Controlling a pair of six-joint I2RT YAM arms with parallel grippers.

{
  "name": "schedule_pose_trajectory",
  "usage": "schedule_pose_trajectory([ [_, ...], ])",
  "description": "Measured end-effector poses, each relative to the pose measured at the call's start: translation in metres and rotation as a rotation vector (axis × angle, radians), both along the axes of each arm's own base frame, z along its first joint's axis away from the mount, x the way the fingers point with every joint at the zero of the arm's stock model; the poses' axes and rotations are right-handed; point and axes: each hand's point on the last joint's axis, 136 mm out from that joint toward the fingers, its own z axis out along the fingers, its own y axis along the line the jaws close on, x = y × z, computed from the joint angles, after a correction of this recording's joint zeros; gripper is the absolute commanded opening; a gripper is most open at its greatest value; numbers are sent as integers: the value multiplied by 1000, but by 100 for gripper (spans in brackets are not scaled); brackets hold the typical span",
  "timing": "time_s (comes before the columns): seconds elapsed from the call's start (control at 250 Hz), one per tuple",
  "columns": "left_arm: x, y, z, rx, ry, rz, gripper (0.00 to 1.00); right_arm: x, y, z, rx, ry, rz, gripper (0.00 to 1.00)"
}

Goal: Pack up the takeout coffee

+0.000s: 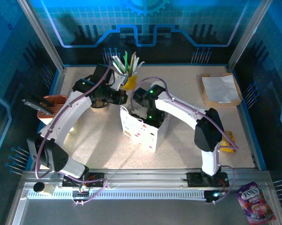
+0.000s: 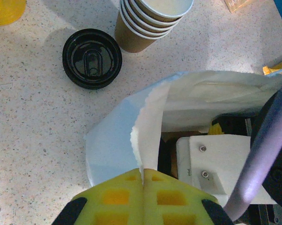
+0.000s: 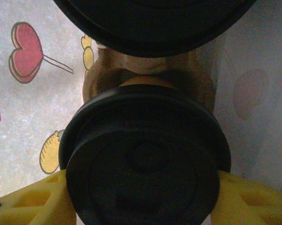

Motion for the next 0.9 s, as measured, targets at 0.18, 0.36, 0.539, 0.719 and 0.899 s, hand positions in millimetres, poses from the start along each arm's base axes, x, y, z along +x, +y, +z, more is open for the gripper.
schedule_pose_trajectory([
  [0.18, 0, 0, 0, -1, 1, -1, 0, 0, 0, -2, 2, 2, -2, 44],
  [0.36, 0, 0, 0, -1, 1, -1, 0, 1, -1, -4, 3, 7, -7, 44],
  [0.539, 0, 0, 0, -2, 1, -1, 0, 1, -1, -4, 3, 7, -8, 44],
  [0.719, 0, 0, 0, -2, 1, -1, 0, 1, -1, -4, 3, 7, -8, 44],
  [0.899, 0, 0, 0, -2, 1, -1, 0, 1, -1, -4, 3, 7, -8, 44],
])
